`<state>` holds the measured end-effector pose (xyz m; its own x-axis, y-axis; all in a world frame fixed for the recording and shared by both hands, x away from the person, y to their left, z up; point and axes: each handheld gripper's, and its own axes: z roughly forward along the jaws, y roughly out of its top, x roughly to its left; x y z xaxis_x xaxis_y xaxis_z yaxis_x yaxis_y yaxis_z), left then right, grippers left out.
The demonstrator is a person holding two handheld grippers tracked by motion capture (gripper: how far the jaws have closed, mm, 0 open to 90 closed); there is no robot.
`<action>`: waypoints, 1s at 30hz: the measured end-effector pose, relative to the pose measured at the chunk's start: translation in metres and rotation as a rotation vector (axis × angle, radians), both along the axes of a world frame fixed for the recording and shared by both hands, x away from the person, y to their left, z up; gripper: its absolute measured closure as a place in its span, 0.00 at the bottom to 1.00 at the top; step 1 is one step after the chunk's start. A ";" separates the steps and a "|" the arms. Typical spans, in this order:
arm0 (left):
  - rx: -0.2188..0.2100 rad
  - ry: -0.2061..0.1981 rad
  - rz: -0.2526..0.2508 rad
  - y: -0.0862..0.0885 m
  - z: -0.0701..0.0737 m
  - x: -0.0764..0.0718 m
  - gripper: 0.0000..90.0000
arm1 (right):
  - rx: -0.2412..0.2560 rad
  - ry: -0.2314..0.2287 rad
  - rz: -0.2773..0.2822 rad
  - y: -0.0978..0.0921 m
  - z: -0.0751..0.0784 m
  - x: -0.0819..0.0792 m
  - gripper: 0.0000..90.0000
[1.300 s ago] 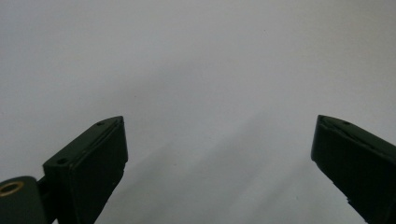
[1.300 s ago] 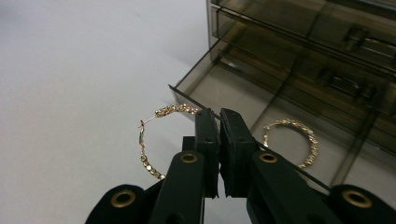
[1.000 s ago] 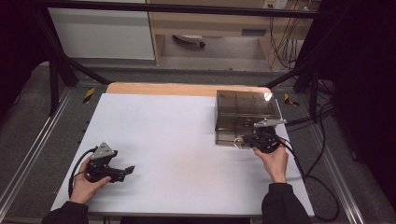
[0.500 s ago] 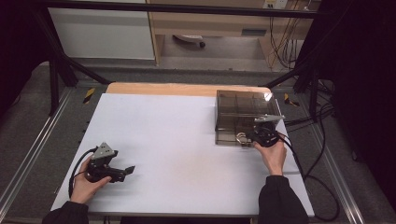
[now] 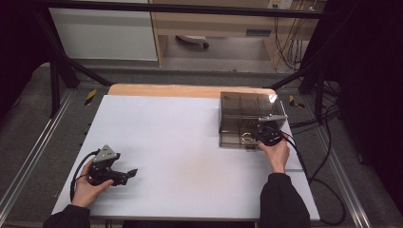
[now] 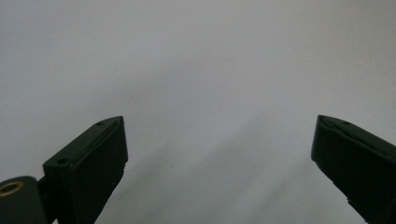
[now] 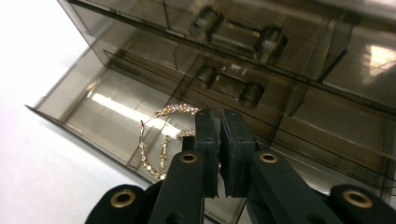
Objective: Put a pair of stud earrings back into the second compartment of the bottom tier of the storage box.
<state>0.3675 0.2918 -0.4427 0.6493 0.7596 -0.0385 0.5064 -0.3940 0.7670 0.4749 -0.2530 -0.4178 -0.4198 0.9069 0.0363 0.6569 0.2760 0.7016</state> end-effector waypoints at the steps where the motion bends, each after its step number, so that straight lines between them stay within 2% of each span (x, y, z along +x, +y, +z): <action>1: 0.000 0.000 0.000 0.000 0.000 0.000 0.04 | -0.008 0.002 0.000 0.001 -0.001 0.001 0.97; 12: -0.001 -0.001 -0.002 0.000 0.000 0.000 0.04 | -0.053 0.006 -0.004 0.005 -0.009 0.006 0.96; 18: 0.000 -0.001 -0.002 -0.001 0.000 0.000 0.04 | -0.054 -0.009 0.011 0.005 -0.007 0.002 0.89; 23: 0.002 0.001 -0.003 -0.001 0.000 0.000 0.04 | -0.006 -0.039 0.037 0.004 0.000 -0.008 0.79; 25: 0.002 0.002 -0.003 -0.002 0.000 0.000 0.04 | 0.025 -0.048 0.055 0.003 0.002 -0.013 0.69; 30: 0.002 0.003 -0.003 -0.002 -0.001 0.000 0.04 | 0.068 -0.075 0.086 0.001 0.007 -0.027 0.53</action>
<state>0.3676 0.2902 -0.4434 0.6512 0.7580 -0.0387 0.5075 -0.3969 0.7648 0.4481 -0.2520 -0.4110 -0.4996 0.8640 0.0621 0.5777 0.2790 0.7671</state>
